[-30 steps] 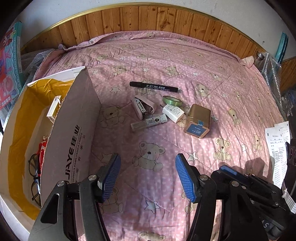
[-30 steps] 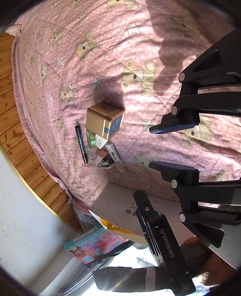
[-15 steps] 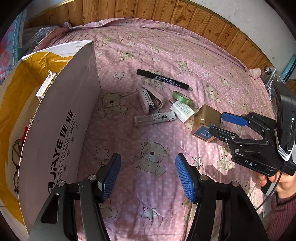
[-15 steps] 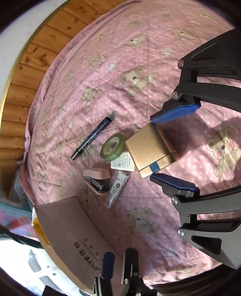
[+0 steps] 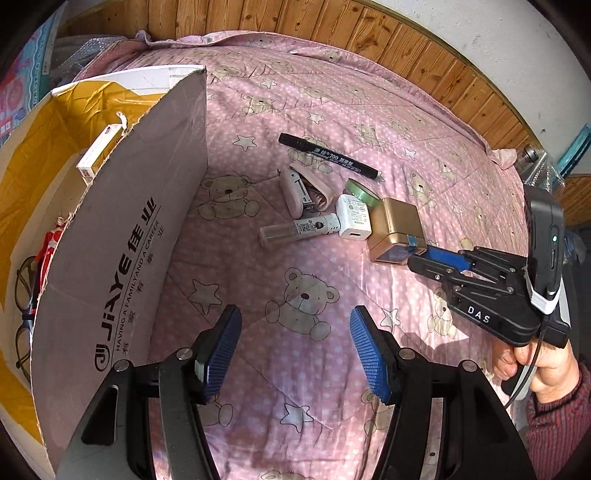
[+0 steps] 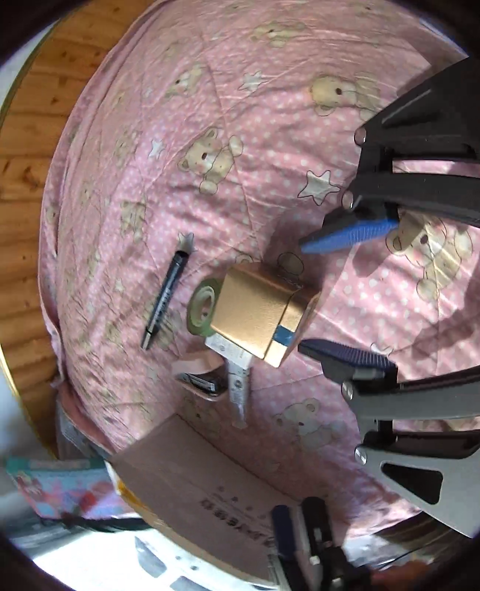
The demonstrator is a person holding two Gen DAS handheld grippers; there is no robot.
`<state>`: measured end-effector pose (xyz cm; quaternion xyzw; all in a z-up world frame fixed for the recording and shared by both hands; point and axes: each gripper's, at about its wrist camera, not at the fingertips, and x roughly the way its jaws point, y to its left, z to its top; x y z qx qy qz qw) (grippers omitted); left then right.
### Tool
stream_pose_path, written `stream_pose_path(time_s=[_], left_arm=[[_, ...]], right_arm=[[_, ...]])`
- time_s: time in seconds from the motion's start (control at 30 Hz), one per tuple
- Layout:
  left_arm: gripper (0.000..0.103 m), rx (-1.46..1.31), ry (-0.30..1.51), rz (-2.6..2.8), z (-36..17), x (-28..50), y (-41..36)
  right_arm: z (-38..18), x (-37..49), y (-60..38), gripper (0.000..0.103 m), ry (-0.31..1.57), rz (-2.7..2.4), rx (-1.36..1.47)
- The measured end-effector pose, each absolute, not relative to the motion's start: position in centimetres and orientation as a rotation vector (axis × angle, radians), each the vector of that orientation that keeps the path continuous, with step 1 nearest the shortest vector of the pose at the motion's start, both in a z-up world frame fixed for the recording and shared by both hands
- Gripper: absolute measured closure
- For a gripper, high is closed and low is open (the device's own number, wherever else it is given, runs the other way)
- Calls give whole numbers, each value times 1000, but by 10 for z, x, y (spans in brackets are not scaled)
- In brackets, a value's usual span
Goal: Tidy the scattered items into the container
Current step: 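Close the right tool on the gold tin and lift it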
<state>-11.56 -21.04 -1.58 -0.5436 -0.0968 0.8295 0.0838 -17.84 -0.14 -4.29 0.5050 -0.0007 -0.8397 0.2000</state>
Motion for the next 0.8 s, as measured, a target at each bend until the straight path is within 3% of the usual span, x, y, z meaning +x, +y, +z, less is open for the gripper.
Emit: stream_pose_path(time_s=[0.1, 0.23, 0.27, 0.3, 0.53, 0.67, 0.8], left_arm=[[41, -1606, -296, 2482, -12, -112, -212], [41, -1581, -264, 2525, -1, -107, -217], [41, -1573, -262, 2527, 1, -105, -218], [41, -1566, -257, 2529, 5, -103, -219], [40, -1500, -270, 2553, 18, -83, -228], [40, -1509, -328, 2526, 9, -78, -233], [40, -1515, -355, 2504, 5, -71, -238]], right_arm=[[-34, -179, -19, 42, -115, -2403, 1443], [-53, -202, -46, 42, -7, -2510, 1550], [-59, -206, -46, 49, -3, -2524, 1567], [-59, -205, -43, 50, -30, -2539, 1551], [-33, -112, -16, 51, -94, -2425, 1515], [-44, -70, -21, 43, 66, -2318, 1544], [-8, -74, -32, 42, 240, -2363, 1425]])
